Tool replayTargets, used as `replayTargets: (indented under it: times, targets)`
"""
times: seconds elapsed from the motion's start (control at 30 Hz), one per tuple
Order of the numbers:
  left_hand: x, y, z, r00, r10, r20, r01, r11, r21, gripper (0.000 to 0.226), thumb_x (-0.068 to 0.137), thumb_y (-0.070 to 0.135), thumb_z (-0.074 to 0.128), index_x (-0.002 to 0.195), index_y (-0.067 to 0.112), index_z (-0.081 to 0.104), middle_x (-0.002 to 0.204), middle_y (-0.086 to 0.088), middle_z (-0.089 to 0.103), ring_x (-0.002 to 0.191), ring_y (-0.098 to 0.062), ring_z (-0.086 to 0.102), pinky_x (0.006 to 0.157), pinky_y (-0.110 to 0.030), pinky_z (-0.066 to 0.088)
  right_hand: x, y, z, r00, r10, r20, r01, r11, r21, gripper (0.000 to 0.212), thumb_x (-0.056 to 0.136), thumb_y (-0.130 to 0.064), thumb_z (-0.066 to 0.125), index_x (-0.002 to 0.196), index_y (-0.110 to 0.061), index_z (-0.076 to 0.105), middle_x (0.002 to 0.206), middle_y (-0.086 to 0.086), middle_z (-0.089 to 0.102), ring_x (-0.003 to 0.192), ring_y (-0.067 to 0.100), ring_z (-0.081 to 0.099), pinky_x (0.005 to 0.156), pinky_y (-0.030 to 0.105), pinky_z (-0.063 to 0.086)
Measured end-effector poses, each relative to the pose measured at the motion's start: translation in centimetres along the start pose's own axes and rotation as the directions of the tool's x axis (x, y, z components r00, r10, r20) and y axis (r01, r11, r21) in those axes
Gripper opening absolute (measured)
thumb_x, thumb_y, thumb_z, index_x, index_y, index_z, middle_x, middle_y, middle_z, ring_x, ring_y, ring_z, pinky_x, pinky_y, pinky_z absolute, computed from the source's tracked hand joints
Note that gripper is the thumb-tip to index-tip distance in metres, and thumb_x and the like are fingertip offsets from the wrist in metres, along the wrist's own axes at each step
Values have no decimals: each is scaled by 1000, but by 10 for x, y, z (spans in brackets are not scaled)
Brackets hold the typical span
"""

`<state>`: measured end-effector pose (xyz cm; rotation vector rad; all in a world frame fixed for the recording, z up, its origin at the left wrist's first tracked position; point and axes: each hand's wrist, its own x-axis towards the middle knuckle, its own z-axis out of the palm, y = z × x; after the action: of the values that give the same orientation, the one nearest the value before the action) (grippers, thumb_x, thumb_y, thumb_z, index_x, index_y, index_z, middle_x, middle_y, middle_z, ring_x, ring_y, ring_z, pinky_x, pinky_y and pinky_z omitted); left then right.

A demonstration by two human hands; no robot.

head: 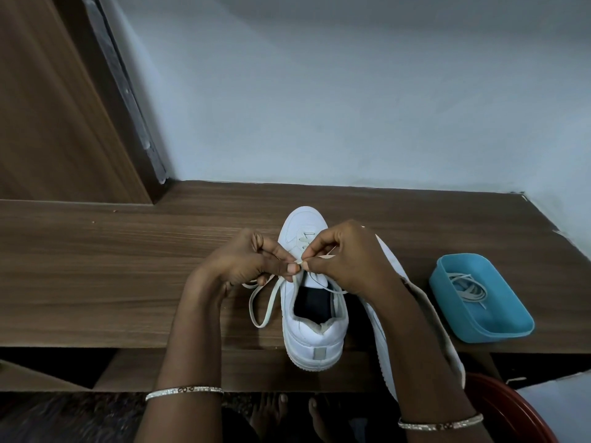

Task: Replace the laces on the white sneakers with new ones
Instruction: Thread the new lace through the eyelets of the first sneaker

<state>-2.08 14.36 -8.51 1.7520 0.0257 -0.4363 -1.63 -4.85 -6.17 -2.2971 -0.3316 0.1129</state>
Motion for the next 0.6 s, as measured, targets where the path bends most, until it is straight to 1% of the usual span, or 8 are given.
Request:
replayTargets:
  times: [0.03, 0.1, 0.23, 0.3, 0.33, 0.4, 0.5, 0.6]
  targets:
    - [0, 0, 0, 1000, 3, -1, -3, 1000, -2, 19, 77, -1, 78, 94, -8, 74, 74, -16, 74, 39, -3, 49, 39, -14, 34, 0, -1, 1, 1000, -1, -7, 1, 999, -36, 7, 71, -18, 84, 71, -23, 79, 66, -6, 71, 65, 7, 65, 61, 19, 47]
    - [-1, 1, 1, 1000, 7, -3, -7, 1000, -6, 20, 78, -3, 77, 96, -10, 73, 75, -17, 73, 40, -2, 54, 39, -14, 35, -1, -3, 3, 1000, 5, -26, -8, 995, -104, 6, 74, -17, 81, 73, -23, 79, 67, -8, 71, 64, 5, 63, 59, 15, 42]
    - [-2, 1, 1, 1000, 16, 3, -16, 1000, -11, 20, 79, -3, 76, 97, -12, 72, 78, -18, 73, 42, -2, 56, 39, -13, 35, -3, -7, 10, 997, 12, -70, -25, 982, -186, 5, 77, -22, 79, 73, -25, 79, 63, -13, 66, 68, 6, 63, 62, 19, 45]
    - [-1, -2, -2, 1000, 22, 4, -22, 1000, -10, 18, 81, -1, 75, 97, -10, 73, 81, -20, 74, 42, -2, 55, 40, -14, 34, -3, -6, 12, 996, 24, -87, -40, 980, -195, 7, 76, -22, 80, 71, -27, 79, 56, -15, 60, 65, 6, 61, 60, 18, 41]
    - [-1, -3, -3, 1000, 24, 8, -24, 1000, -13, 16, 83, 1, 73, 96, -8, 73, 83, -20, 75, 41, -4, 51, 40, -15, 34, -2, -5, 11, 995, 40, -87, -55, 983, -177, 8, 74, -21, 82, 70, -28, 78, 54, -15, 58, 63, 5, 60, 58, 17, 39]
    - [1, -7, -4, 1000, 25, 16, -25, 999, -28, 15, 86, 5, 71, 97, -5, 74, 87, -21, 75, 39, -7, 43, 41, -17, 34, -1, -1, 9, 994, 77, -75, -85, 992, -99, 13, 71, -20, 85, 67, -29, 78, 53, -16, 61, 64, 4, 60, 60, 18, 40]
    - [3, -10, -5, 999, 29, 19, -29, 999, -17, 17, 87, 7, 71, 101, -1, 75, 88, -20, 75, 39, -8, 41, 41, -17, 35, -1, 3, 9, 992, 110, -61, -110, 994, -8, 15, 69, -19, 87, 66, -30, 77, 59, -13, 68, 64, 2, 62, 62, 19, 43]
    - [4, -10, -5, 998, 54, 17, -54, 998, 17, 15, 87, 7, 71, 100, 0, 75, 87, -17, 76, 40, -9, 42, 42, -17, 35, -1, 6, 10, 993, 103, -56, -102, 995, 22, 14, 67, -20, 89, 65, -28, 77, 62, -9, 70, 58, -3, 60, 56, 10, 39]
